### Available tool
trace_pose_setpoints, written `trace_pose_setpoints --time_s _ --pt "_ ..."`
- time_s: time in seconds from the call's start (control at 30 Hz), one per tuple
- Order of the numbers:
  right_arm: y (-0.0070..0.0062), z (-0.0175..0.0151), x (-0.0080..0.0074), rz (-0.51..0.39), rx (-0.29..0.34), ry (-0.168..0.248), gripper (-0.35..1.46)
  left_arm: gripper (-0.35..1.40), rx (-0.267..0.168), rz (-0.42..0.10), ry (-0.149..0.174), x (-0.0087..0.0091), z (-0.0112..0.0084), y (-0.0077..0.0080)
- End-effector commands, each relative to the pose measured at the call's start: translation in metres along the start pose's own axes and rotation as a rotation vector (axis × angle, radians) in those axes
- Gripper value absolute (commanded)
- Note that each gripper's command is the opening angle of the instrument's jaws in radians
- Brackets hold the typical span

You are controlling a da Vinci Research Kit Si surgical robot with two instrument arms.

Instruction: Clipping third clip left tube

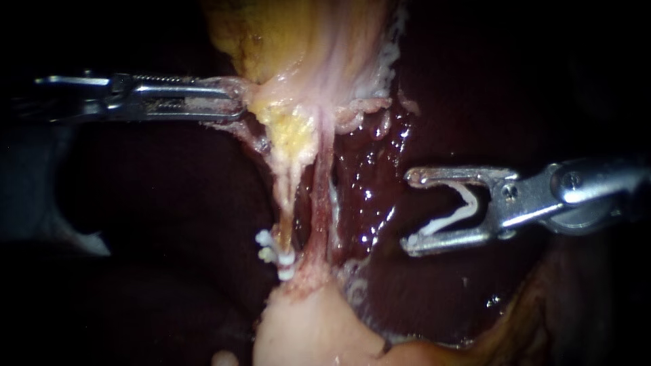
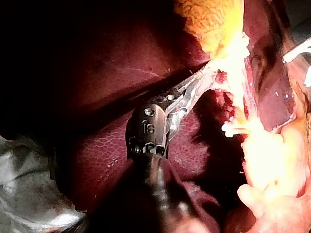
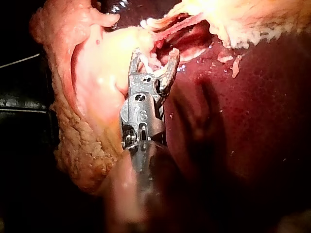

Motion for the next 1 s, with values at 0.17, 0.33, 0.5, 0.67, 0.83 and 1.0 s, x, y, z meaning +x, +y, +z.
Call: trace_pose_setpoints --time_s 0.17,0.33,0.5,0.67,0.83,1.0 --pt "0.0001 0.0 0.0 0.0 -0.001 0.0 0.5 -0.35 -0.009 -0.009 -0.009 0.002 -0.0024 0.0" --pt "0.0001 0.0 0.0 0.001 -0.001 0.0 0.5 -0.35 0.004 -0.03 0.027 0.0049 -0.0063 0.0002" --pt "0.0 0.0 0.0 0.0 0.002 0.001 0.5 -0.35 0.017 -0.04 0.054 0.0066 -0.0098 0.0001" --pt "-0.0002 0.0008 0.0005 0.0 0.024 0.008 0.5 -0.35 0.021 -0.042 0.058 0.0065 -0.0102 0.0" --pt "-0.0007 0.0032 0.0018 0.054 0.06 0.02 0.5 -0.35 0.03 -0.041 0.063 0.0061 -0.0094 0.0002" --pt "-0.0007 0.0064 0.0033 0.12 0.086 0.057 0.5 -0.35 0.026 -0.04 0.062 0.0058 -0.009 0.0004"
